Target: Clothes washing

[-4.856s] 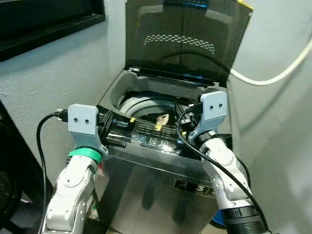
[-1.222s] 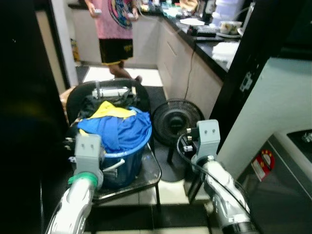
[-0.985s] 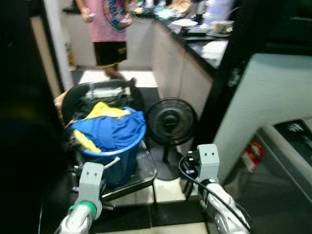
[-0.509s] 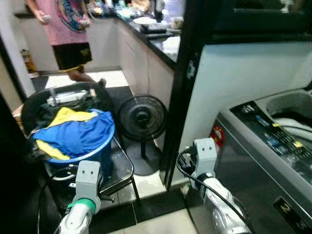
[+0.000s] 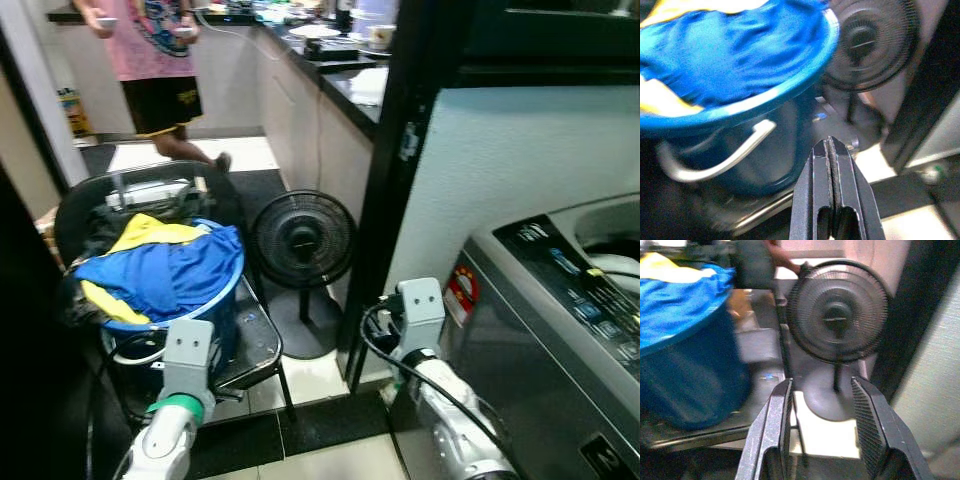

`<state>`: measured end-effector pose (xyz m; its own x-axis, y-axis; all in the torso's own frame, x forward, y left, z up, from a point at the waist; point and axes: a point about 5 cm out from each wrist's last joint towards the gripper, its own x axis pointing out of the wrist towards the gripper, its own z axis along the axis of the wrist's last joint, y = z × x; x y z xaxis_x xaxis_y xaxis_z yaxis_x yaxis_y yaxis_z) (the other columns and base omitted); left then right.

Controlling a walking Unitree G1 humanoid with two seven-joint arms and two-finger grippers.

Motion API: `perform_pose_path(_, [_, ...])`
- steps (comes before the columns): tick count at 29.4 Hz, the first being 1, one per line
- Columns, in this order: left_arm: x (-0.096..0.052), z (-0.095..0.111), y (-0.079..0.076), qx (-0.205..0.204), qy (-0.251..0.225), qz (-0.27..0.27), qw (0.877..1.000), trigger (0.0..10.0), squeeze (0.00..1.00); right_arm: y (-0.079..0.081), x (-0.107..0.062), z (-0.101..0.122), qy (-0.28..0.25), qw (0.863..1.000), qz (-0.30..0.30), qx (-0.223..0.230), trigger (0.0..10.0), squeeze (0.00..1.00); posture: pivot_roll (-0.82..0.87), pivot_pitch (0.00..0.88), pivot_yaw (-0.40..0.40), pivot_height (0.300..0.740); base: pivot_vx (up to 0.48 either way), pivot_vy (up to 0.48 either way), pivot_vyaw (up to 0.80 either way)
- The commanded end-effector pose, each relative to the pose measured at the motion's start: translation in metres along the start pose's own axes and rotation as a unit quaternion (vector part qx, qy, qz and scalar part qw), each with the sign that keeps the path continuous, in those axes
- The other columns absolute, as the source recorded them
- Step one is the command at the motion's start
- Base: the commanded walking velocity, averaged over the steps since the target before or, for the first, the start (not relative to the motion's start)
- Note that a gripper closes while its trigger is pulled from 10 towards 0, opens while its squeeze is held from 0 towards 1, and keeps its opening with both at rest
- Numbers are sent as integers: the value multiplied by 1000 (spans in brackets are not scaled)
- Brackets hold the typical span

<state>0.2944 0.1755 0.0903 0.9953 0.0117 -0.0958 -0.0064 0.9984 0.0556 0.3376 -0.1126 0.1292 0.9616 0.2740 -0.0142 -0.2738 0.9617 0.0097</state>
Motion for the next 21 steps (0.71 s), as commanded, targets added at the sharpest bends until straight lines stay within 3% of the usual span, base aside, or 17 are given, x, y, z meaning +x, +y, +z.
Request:
perform_pose_path(1, [-1, -5, -1, 1, 8, -3, 1000, 10000, 0, -2, -1, -2, 3, 1000, -2, 2, 10000, 0, -45, 17, -4, 740, 0, 0, 800])
perform_pose_path(8, [1, 3, -1, -18, -13, -7, 1000, 10000, 0, -4, 0, 0, -5, 1000, -4, 11, 10000, 0, -44, 16, -5, 740, 0, 0, 800])
perform_pose_path(21, [3, 10, 2, -27, -28, -2, 999, 10000, 0, -3, 3, 6, -16, 1000, -1, 19, 10000, 0, -34, 20, -10, 740, 321, 0, 0])
